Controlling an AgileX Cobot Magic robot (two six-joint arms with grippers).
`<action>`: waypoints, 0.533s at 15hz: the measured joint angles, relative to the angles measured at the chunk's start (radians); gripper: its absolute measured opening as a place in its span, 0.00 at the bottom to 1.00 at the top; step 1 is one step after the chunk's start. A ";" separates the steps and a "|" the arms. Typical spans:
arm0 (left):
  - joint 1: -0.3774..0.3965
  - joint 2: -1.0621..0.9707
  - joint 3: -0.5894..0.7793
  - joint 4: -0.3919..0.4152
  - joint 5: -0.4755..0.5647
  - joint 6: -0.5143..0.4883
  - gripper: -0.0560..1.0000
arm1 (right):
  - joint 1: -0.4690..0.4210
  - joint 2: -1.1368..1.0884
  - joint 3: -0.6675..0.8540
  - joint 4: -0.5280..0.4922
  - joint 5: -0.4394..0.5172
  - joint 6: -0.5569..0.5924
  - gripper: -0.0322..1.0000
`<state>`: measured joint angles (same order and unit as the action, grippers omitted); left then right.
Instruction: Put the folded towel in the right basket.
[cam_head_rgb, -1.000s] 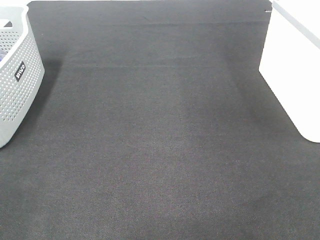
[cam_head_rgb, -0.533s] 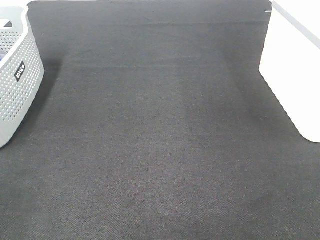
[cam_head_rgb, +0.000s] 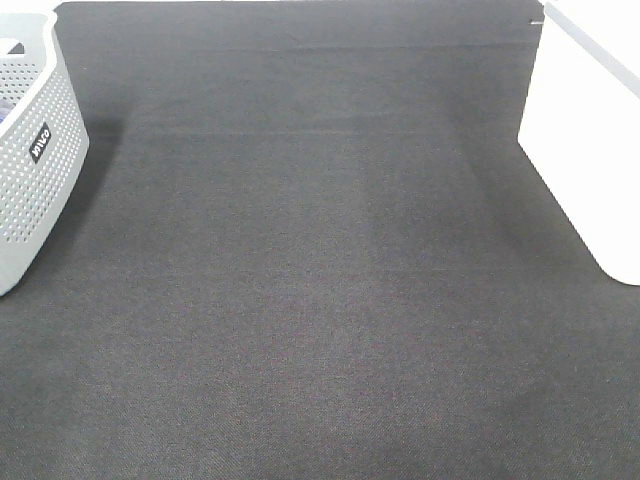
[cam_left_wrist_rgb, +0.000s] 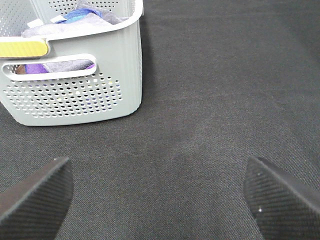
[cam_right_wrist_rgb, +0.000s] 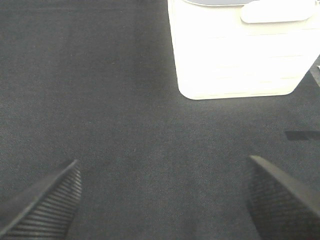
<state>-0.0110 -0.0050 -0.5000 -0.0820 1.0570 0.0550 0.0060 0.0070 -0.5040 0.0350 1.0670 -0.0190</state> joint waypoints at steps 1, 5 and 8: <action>0.000 0.000 0.000 0.000 0.000 0.000 0.88 | 0.000 -0.009 0.001 0.000 0.000 0.000 0.83; 0.000 0.000 0.000 0.000 0.000 0.000 0.88 | 0.000 -0.013 0.001 -0.003 0.000 0.000 0.83; 0.000 0.000 0.000 0.000 0.000 0.000 0.88 | 0.000 -0.013 0.001 -0.003 0.000 0.000 0.83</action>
<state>-0.0110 -0.0050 -0.5000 -0.0820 1.0570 0.0550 0.0060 -0.0060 -0.5030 0.0320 1.0670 -0.0190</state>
